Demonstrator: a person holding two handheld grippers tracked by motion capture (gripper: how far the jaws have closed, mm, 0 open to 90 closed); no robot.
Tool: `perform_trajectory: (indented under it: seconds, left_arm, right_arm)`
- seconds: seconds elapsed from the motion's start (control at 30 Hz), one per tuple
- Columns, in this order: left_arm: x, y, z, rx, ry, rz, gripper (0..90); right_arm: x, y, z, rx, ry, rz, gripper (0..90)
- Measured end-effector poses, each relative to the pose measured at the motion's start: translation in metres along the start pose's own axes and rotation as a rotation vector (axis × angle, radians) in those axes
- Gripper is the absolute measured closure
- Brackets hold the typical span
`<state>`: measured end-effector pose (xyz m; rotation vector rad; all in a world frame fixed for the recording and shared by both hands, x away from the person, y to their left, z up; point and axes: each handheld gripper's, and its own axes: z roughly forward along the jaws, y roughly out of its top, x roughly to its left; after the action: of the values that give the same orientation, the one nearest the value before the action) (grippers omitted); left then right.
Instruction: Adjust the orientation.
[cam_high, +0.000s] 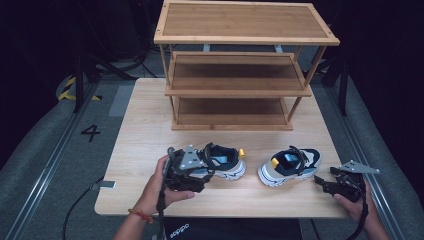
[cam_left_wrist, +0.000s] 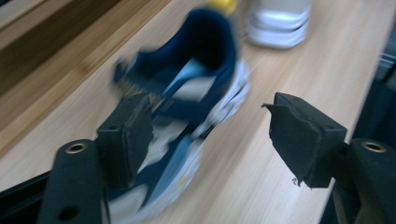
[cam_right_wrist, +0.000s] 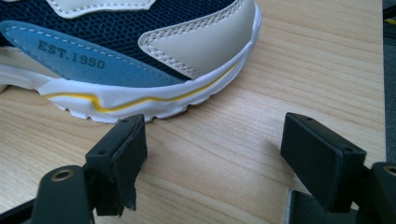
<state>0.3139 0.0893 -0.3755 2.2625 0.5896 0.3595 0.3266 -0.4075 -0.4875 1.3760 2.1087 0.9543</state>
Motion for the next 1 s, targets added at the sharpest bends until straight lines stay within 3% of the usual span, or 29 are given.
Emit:
perform_trajectory:
  seconds: [0.1, 0.23, 0.27, 0.3, 0.4, 0.5, 0.6, 0.7, 0.83, 0.9, 1.0]
  left_arm:
    - [-0.014, 0.019, 0.014, -0.001, -0.028, 0.042, 32.5]
    - [-0.021, 0.033, 0.039, 0.019, -0.040, 0.045, 37.2]
    - [-0.022, 0.037, 0.051, 0.061, -0.031, 0.034, 37.2]
    - [-0.022, 0.037, 0.051, 0.061, -0.031, 0.034, 37.2]
    - [-0.019, 0.040, 0.070, 0.102, 0.013, -0.018, 37.9]
    - [-0.016, 0.041, 0.078, 0.110, 0.032, -0.052, 38.1]
    - [-0.009, 0.040, 0.088, 0.122, 0.006, -0.107, 39.2]
    - [-0.005, 0.040, 0.099, 0.144, -0.019, -0.119, 42.7]
    - [0.001, 0.037, 0.103, 0.174, -0.051, -0.110, 57.7]
    - [0.004, 0.034, 0.102, 0.179, -0.087, -0.111, 63.3]
    - [0.010, 0.028, 0.091, 0.202, -0.165, -0.065, 71.5]
  right_arm:
    - [0.000, 0.000, 0.000, 0.000, 0.000, -0.002, 22.9]
    - [0.000, 0.000, 0.000, 0.000, 0.000, -0.001, 22.9]
    - [0.000, 0.000, 0.000, 0.001, -0.001, -0.001, 23.0]
    - [0.000, 0.000, 0.000, 0.001, -0.001, -0.001, 23.0]
    - [0.000, 0.000, 0.000, 0.001, 0.000, 0.000, 22.9]
    - [0.000, 0.000, 0.000, 0.001, 0.000, -0.001, 22.9]
    - [0.000, 0.000, 0.000, 0.001, 0.000, -0.001, 22.9]
    - [0.000, 0.000, 0.000, 0.001, 0.000, 0.000, 22.9]
    - [0.000, 0.000, 0.000, 0.001, 0.000, 0.000, 22.9]
    - [0.000, 0.000, 0.000, 0.001, 0.000, 0.000, 22.9]
    - [0.000, 0.000, 0.000, 0.001, -0.001, -0.001, 22.9]
